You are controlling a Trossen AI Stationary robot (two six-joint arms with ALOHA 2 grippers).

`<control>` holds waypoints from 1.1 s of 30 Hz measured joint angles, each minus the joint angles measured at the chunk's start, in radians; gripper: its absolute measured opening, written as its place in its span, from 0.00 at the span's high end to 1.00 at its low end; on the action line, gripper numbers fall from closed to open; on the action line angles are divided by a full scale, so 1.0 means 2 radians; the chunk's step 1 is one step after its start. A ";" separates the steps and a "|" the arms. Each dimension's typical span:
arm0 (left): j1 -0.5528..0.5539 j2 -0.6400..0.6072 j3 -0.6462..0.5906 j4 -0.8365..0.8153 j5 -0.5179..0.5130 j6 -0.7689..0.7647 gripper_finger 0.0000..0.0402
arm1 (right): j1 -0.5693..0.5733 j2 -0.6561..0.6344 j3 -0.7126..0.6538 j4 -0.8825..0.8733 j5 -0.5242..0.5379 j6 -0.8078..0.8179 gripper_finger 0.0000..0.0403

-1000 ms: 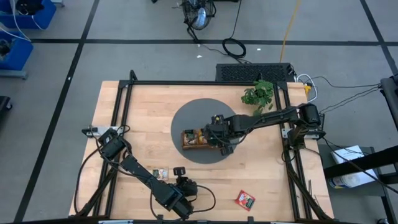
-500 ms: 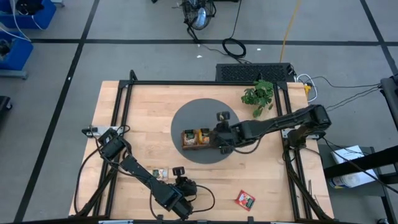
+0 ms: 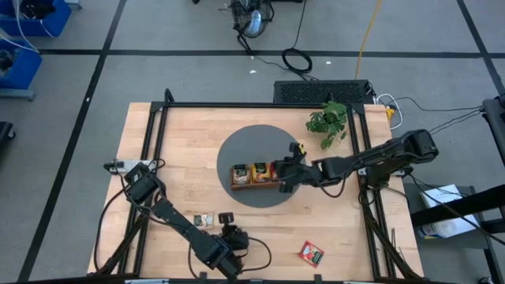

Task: Pick & Place Tea
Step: Put the red tea bag into the right section of the wooden organizer

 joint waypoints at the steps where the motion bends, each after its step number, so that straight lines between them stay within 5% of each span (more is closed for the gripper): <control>1: 0.002 0.000 0.000 0.000 -0.001 0.002 0.82 | -0.001 0.000 -0.008 0.016 0.000 0.001 1.00; 9: 0.010 0.000 0.000 0.003 -0.001 0.006 0.82 | -0.011 0.022 -0.047 0.048 0.009 0.036 1.00; 20: 0.010 0.000 0.000 0.003 -0.001 0.000 0.82 | -0.010 0.034 -0.061 0.113 -0.081 0.006 1.00; 33: 0.010 0.000 -0.001 0.003 -0.001 -0.001 0.82 | -0.020 0.067 -0.058 0.118 -0.051 -0.011 1.00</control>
